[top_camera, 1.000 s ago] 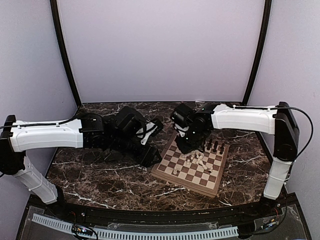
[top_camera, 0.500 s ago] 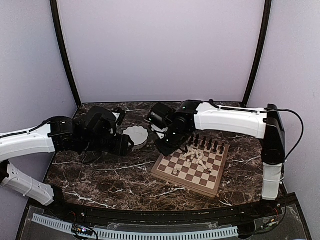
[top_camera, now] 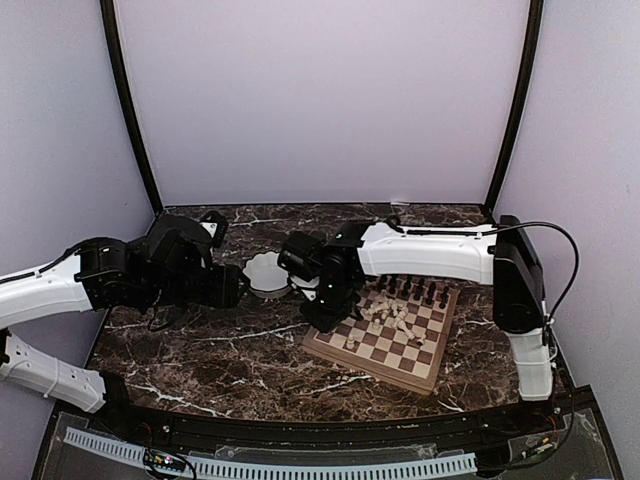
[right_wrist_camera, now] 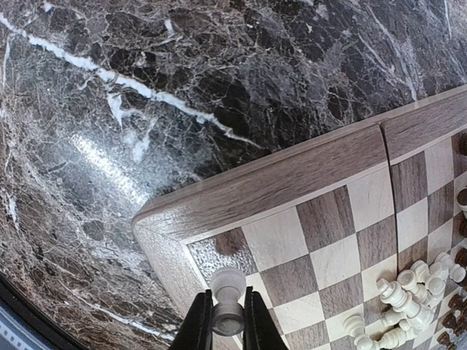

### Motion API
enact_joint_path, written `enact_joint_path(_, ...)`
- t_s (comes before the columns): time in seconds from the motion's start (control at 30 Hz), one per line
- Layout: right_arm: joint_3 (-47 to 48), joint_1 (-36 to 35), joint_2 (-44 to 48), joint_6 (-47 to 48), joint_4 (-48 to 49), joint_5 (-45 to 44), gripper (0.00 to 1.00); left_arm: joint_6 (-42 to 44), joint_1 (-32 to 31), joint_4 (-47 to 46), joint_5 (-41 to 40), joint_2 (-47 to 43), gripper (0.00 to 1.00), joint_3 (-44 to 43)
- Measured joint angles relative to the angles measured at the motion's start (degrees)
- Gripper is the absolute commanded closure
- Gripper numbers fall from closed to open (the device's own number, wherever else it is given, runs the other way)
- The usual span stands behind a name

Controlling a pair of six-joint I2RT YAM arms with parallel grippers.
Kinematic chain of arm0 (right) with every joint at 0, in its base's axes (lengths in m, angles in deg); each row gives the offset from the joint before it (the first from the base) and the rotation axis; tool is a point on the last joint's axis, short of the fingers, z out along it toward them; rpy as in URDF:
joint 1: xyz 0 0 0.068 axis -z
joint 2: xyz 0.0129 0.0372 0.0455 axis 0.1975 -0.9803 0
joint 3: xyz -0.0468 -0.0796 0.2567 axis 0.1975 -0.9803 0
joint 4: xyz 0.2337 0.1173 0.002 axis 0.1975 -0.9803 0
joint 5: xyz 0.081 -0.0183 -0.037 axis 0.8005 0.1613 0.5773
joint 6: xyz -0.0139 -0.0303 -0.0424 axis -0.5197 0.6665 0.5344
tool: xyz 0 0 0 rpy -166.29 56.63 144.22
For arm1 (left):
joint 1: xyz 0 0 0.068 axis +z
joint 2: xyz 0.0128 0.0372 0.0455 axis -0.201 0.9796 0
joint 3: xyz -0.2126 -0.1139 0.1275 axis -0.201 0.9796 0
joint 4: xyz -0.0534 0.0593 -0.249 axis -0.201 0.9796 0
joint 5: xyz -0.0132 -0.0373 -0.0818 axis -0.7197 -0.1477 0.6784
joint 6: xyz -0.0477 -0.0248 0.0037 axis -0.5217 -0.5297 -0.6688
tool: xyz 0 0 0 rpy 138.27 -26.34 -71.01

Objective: Set up the chess pieces on the board
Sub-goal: Place the rook at a1.

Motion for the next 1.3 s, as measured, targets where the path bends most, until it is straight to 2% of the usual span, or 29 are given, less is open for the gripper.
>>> enact_joint_path(0.6,-1.8,0.0,-1.1,0.0,2.3,2.3,0.9,1.5,0.0,0.2,0.4,0.3,0.4,0.0)
enact_joint_path(0.8,-2.0,0.0,-1.1,0.0,2.9,2.2,0.86,0.6,0.0,0.5,0.7,0.3,0.4,0.0)
enact_joint_path(1.07,-2.4,0.1,-1.1,-0.1,3.6,1.9,0.71,0.1,0.0,0.6,1.6,0.3,0.4,0.0)
enact_joint_path(1.3,-2.1,0.4,-1.1,-0.9,3.3,1.7,0.69,0.1,0.0,0.5,2.1,0.3,0.4,0.0)
